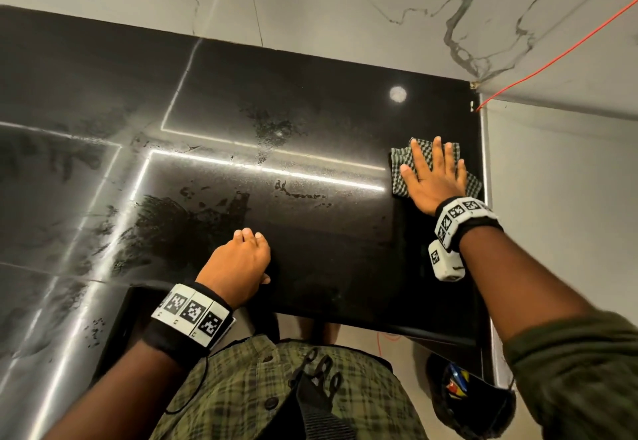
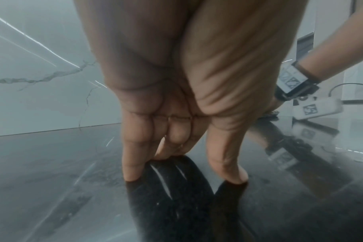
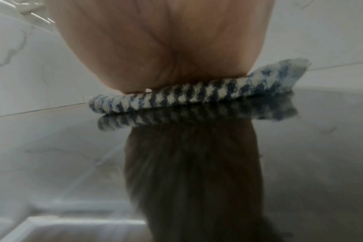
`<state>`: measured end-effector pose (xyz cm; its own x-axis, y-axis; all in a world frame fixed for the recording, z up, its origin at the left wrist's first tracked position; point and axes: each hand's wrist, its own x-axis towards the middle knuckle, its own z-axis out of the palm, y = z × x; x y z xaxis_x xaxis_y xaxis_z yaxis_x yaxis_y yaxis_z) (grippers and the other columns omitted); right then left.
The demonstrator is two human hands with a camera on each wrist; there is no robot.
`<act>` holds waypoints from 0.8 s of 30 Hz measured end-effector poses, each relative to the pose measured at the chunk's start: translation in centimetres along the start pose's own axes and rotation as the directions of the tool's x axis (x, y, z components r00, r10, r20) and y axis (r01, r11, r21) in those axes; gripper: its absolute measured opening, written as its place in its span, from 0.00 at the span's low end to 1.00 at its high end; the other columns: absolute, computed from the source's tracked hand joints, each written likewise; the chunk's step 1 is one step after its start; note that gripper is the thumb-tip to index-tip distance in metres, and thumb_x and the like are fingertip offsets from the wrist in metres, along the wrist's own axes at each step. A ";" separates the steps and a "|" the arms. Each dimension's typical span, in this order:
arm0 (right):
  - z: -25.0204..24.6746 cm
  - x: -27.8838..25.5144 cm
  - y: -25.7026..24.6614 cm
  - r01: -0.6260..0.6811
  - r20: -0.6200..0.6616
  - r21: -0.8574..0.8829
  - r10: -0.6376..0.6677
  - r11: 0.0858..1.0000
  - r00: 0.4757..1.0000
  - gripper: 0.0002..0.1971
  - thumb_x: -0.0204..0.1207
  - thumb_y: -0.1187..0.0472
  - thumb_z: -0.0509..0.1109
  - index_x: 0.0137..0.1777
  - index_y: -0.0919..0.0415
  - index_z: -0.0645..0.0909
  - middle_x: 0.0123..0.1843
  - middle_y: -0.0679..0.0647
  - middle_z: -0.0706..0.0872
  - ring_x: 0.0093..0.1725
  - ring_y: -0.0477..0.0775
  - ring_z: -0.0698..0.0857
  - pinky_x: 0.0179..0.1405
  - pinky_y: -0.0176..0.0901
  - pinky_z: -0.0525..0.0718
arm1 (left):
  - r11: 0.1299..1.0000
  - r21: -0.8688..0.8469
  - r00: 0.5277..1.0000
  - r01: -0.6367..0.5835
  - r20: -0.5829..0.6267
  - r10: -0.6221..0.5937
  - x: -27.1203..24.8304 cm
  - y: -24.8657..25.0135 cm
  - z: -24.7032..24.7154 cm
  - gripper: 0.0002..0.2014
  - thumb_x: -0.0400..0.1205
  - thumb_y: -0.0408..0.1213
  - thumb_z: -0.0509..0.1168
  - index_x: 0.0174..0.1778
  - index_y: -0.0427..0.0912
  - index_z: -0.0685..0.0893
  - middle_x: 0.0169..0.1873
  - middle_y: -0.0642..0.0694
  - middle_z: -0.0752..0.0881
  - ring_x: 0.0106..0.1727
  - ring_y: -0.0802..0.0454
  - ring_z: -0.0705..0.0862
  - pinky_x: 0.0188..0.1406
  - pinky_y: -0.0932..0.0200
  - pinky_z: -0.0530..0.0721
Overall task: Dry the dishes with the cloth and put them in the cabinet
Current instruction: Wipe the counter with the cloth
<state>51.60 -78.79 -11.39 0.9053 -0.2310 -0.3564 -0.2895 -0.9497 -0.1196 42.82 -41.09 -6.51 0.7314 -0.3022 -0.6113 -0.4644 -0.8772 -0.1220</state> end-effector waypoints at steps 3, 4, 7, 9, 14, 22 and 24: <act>-0.8 2.1 -0.3 -0.005 0.001 0.006 0.005 1.000 1.000 0.32 0.86 0.32 0.41 0.88 0.33 0.38 0.91 0.51 0.33 0.89 0.55 0.32 0.87 0.63 0.34 | 1.000 -0.014 1.000 -0.026 0.004 0.026 -0.2 -0.6 -0.3 0.40 0.88 0.51 0.63 0.88 0.34 0.52 0.86 0.29 0.59 0.85 0.34 0.65 0.79 0.45 0.72; -1.0 2.7 -0.5 -0.008 -0.002 0.006 0.008 1.000 1.000 0.32 0.86 0.32 0.41 0.88 0.33 0.38 0.91 0.51 0.34 0.89 0.55 0.33 0.87 0.63 0.34 | 0.999 -0.018 0.999 -0.034 0.002 0.034 -0.2 -0.9 -0.3 0.39 0.88 0.51 0.64 0.88 0.35 0.54 0.85 0.30 0.61 0.84 0.35 0.67 0.78 0.45 0.73; -1.6 4.0 -0.8 -0.023 -0.015 0.002 0.023 1.000 1.000 0.32 0.86 0.32 0.41 0.88 0.34 0.38 0.91 0.51 0.35 0.90 0.56 0.33 0.87 0.64 0.35 | 0.999 -0.018 0.999 -0.048 -0.015 0.047 -0.1 -1.4 -0.4 0.38 0.87 0.51 0.65 0.87 0.38 0.57 0.82 0.35 0.67 0.79 0.38 0.74 0.73 0.45 0.79; -2.0 4.5 -0.9 -0.029 -0.009 0.003 0.029 1.000 1.000 0.32 0.86 0.32 0.40 0.88 0.34 0.38 0.91 0.51 0.34 0.89 0.56 0.33 0.87 0.64 0.35 | 0.999 -0.009 0.999 -0.051 -0.013 0.051 -0.1 -1.4 -0.3 0.38 0.87 0.51 0.65 0.86 0.37 0.58 0.81 0.34 0.68 0.79 0.38 0.74 0.73 0.45 0.79; -1.5 2.9 -1.7 -0.059 -0.004 0.027 0.059 0.998 0.998 0.32 0.86 0.33 0.40 0.88 0.35 0.37 0.91 0.52 0.34 0.89 0.56 0.33 0.87 0.66 0.36 | 0.998 0.026 0.998 -0.058 0.006 0.058 -0.2 -1.0 -0.4 0.39 0.88 0.49 0.65 0.87 0.32 0.55 0.82 0.29 0.65 0.82 0.34 0.69 0.76 0.44 0.77; 4.7 -13.0 -4.1 0.042 -0.040 0.021 -0.041 0.999 0.998 0.32 0.87 0.34 0.42 0.88 0.35 0.36 0.91 0.52 0.35 0.90 0.57 0.34 0.88 0.64 0.39 | 0.993 0.058 0.993 -0.102 -0.047 0.105 0.2 -1.5 -0.4 0.38 0.85 0.53 0.66 0.84 0.34 0.62 0.73 0.35 0.76 0.72 0.40 0.79 0.63 0.50 0.82; 6.3 -18.3 -4.7 0.054 -0.017 0.028 -0.053 0.998 0.998 0.32 0.88 0.35 0.41 0.88 0.36 0.34 0.91 0.52 0.32 0.89 0.57 0.31 0.87 0.64 0.38 | 0.992 0.067 0.992 -0.104 -0.058 0.108 0.2 -1.7 -0.2 0.38 0.85 0.53 0.65 0.84 0.34 0.62 0.74 0.35 0.75 0.72 0.40 0.79 0.63 0.50 0.83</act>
<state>34.43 -68.72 -10.15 0.9247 -0.1837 -0.3334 -0.2491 -0.9543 -0.1649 43.80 -39.76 -6.26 0.7045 -0.4163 -0.5748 -0.5707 -0.8138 -0.1100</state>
